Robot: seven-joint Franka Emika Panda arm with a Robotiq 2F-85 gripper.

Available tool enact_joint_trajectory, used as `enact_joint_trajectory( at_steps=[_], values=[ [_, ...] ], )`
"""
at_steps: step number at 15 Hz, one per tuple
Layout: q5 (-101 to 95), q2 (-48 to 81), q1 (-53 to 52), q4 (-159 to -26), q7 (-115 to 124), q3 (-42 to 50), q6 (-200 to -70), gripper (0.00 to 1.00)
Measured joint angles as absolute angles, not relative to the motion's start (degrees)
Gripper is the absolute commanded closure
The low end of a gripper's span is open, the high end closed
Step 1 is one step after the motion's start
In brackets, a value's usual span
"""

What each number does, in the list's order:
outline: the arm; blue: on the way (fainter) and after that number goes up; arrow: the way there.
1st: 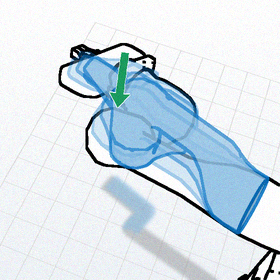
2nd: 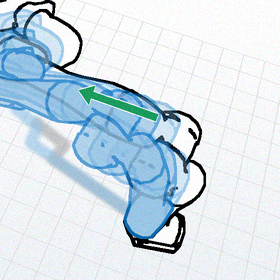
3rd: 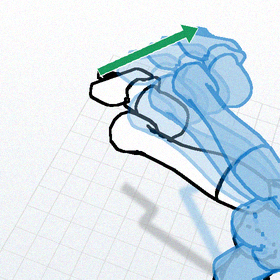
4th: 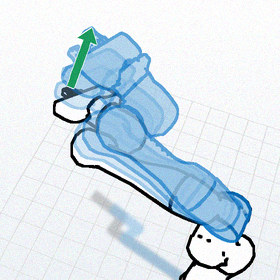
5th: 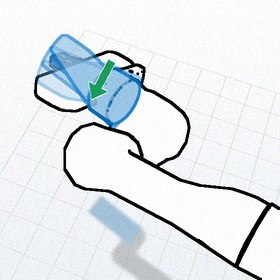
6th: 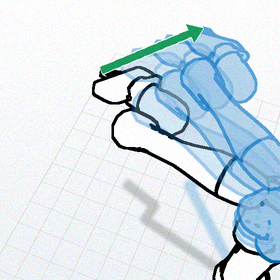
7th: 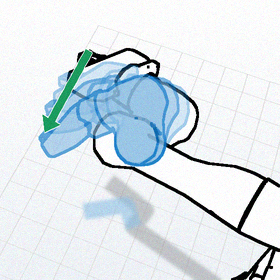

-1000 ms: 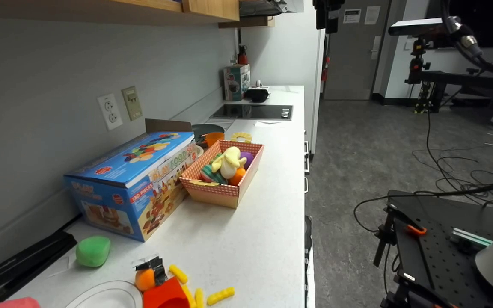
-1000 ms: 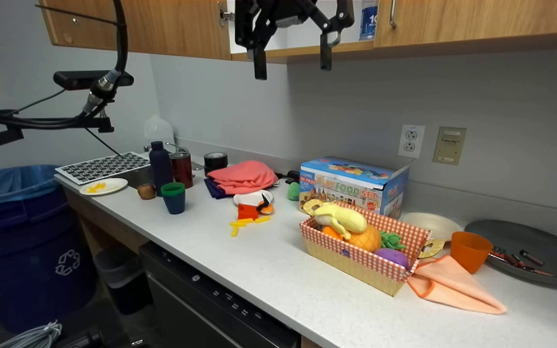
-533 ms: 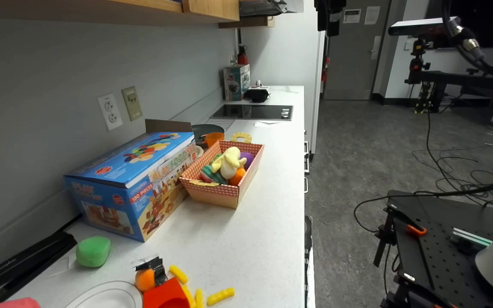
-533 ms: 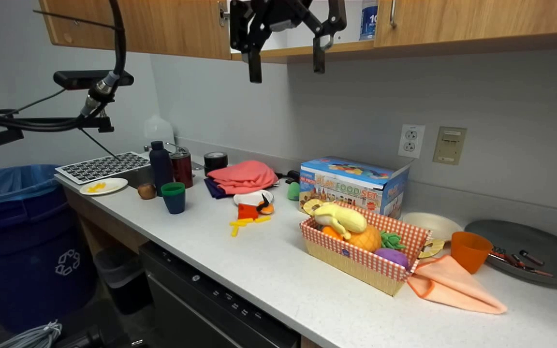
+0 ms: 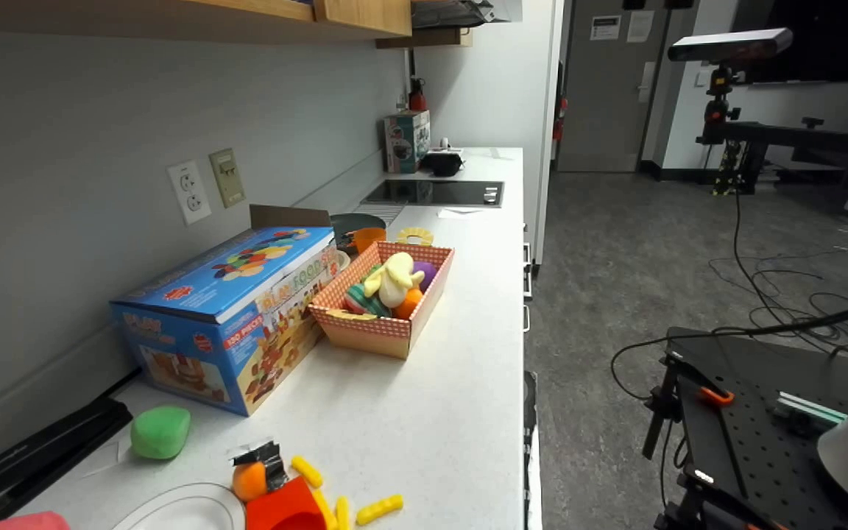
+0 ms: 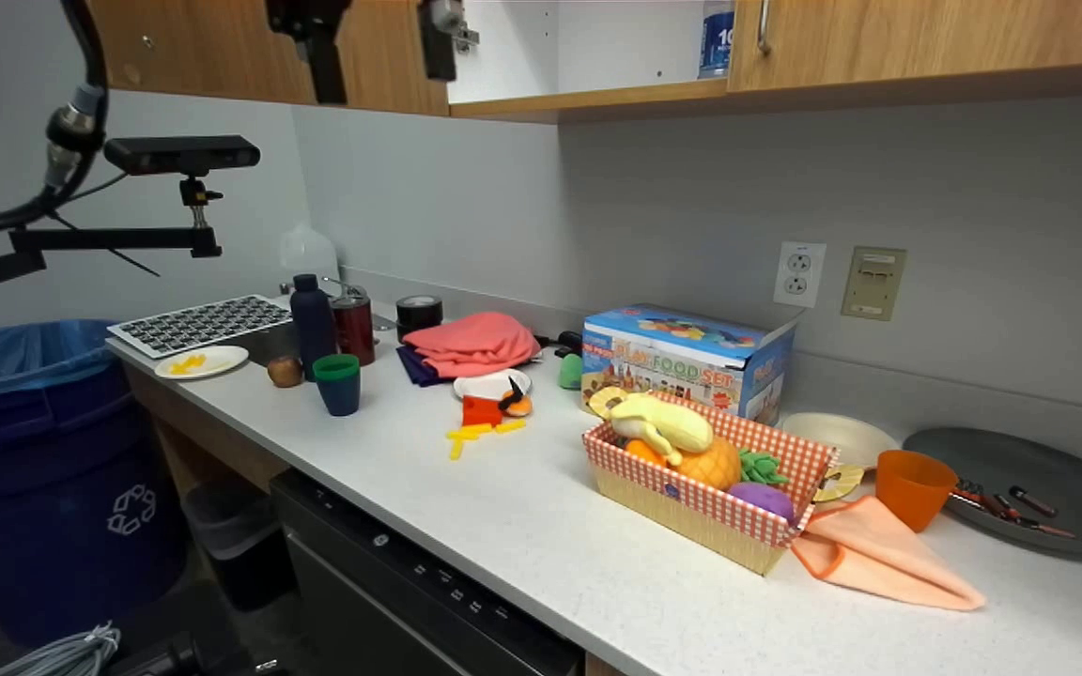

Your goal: Close the cabinet

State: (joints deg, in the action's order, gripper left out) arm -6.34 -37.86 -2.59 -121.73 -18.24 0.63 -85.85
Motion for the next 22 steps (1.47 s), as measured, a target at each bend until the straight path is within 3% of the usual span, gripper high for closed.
enact_joint_trajectory(
  at_steps=[6,22],
  values=[
    [-1.93,-48.43,-7.32,-122.80,-19.39,0.60,-78.89,0.00],
    [9.19,-52.05,-14.01,-121.85,-19.57,-3.14,-80.90,0.00]
  ],
)
